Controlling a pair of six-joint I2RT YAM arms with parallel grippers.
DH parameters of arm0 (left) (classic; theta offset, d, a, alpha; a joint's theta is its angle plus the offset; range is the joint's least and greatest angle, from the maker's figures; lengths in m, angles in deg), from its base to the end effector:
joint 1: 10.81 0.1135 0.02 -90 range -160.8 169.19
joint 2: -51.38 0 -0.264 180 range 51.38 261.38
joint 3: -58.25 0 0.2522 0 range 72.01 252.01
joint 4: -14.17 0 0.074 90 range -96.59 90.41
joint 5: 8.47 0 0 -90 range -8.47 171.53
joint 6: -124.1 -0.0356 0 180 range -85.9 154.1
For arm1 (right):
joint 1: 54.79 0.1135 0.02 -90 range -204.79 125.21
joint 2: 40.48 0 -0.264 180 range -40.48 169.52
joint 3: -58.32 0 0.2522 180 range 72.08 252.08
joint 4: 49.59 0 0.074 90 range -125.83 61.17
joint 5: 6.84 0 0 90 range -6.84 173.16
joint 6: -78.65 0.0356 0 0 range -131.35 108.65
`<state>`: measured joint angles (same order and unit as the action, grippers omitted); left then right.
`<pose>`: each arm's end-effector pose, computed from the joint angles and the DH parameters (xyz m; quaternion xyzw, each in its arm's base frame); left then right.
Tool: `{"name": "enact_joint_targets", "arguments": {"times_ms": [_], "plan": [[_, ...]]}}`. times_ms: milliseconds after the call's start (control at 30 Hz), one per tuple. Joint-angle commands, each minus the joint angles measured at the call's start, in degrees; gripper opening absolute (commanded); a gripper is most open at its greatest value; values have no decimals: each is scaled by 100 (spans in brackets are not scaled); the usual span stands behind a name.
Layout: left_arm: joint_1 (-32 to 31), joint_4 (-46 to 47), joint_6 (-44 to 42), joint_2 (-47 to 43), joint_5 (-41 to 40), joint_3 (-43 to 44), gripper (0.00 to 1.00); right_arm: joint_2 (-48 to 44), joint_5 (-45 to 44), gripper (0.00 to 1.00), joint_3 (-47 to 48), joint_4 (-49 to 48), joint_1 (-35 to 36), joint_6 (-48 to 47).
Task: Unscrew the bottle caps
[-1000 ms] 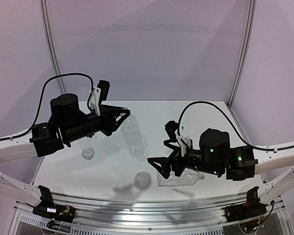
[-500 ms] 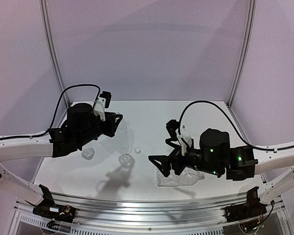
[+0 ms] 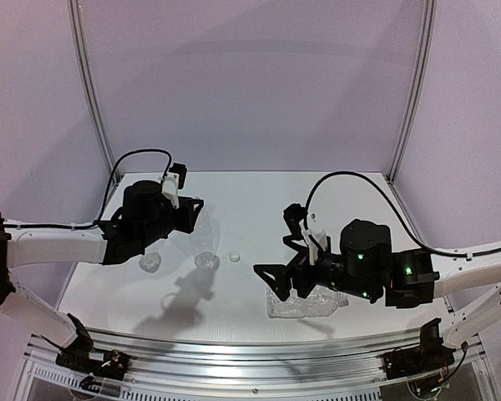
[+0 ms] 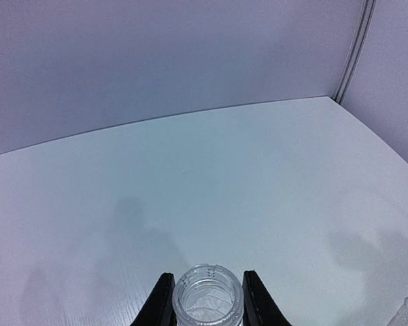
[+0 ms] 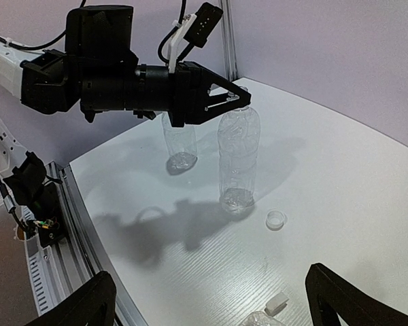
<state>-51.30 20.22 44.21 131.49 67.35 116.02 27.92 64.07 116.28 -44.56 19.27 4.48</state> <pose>0.2430 -0.1960 0.2473 0.1366 0.7857 -0.1651 0.5803 0.0866 0.2608 0.2845 -0.2941 0.7345 0.3284 0.5159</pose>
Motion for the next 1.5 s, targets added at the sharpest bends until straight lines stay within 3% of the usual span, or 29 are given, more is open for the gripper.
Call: {"name": "enact_joint_targets", "arguments": {"times_ms": [0, 233, 533, 667, 800, 967, 1133, 1267, 1467], "plan": [[15, 310, 103, 24, 19, -115, 26, -18, -85, 99, 106, 170, -39, -68], [15, 339, 95, -22, 8, -155, 36, 32, -98, 99, 128, 159, -34, -76], [-97, 260, 38, -194, -62, -166, 65, 55, -210, 99, 177, 236, -36, -23], [-215, 124, -47, -401, -173, -156, 78, 114, -834, 99, 343, 566, -36, 444], [-328, -100, -128, -664, -230, -122, 98, 230, -1626, 99, 814, 1779, -41, 1884], [-397, -391, -105, -1057, -301, -112, 99, 338, -2276, 99, 1314, 4448, -38, 5252], [-416, -609, -28, -1385, -418, -114, 99, 477, -1693, 99, 1416, 6025, -34, 8384], [-416, -647, 4, -1556, -526, -173, 99, 833, -1222, 99, 1490, 6338, -34, 9383], [-416, -886, 35, -1745, -476, -121, 99, 1598, -1032, 99, 1985, 6334, -167, 9517]]}}
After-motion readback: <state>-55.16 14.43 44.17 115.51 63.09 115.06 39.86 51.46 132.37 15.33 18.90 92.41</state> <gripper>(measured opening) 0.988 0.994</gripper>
